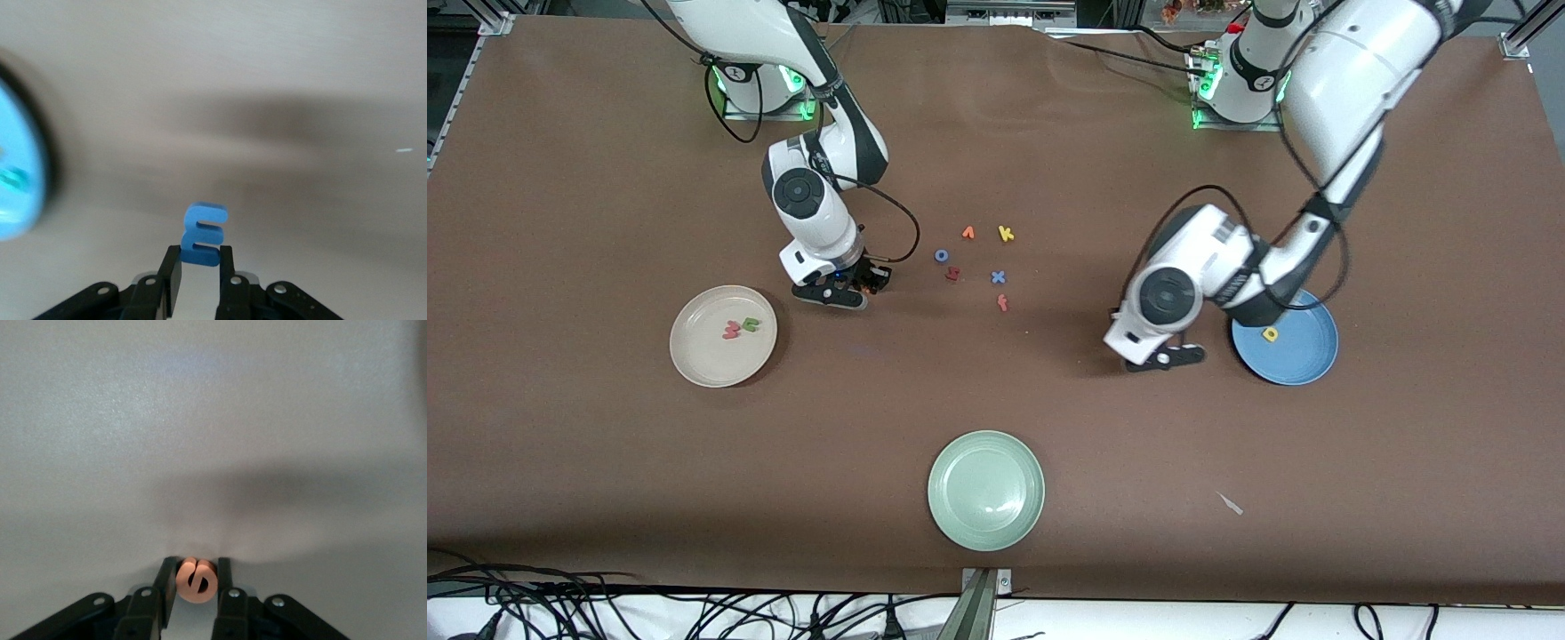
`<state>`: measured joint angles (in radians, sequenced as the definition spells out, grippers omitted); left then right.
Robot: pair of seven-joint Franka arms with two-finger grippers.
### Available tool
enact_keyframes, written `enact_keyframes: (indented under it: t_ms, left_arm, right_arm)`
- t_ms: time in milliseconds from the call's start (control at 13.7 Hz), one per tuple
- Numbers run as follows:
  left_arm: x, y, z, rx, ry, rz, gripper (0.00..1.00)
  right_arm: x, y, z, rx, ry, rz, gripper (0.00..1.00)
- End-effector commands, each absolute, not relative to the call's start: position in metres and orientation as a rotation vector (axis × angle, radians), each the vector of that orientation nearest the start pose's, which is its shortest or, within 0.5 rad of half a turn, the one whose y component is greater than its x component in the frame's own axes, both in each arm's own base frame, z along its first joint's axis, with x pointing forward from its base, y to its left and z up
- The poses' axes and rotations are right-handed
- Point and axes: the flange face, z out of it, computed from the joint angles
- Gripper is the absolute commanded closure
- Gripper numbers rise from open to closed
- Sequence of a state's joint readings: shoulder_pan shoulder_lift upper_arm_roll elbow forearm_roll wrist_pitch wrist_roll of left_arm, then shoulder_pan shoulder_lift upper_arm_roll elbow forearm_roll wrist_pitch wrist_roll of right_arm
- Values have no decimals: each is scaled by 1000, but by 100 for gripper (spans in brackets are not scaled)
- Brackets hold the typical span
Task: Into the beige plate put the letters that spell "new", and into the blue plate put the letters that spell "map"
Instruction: 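Place the blue E on the blue plate while the right places orange letter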
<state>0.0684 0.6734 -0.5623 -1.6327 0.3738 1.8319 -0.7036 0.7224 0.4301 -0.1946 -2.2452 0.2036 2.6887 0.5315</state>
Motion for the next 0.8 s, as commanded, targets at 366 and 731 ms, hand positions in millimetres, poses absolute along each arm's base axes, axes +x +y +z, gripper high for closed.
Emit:
enact_keyframes:
  t_ms: [366,731]
  left_arm:
    - [618,-70,247,-2936,447,713,90]
    - [624,-34,254,-2928,530,733,0]
  right_arm:
    - [541,144,275,-3134,-8,188,85]
    - [551,31,279,-3141,-297,164,84]
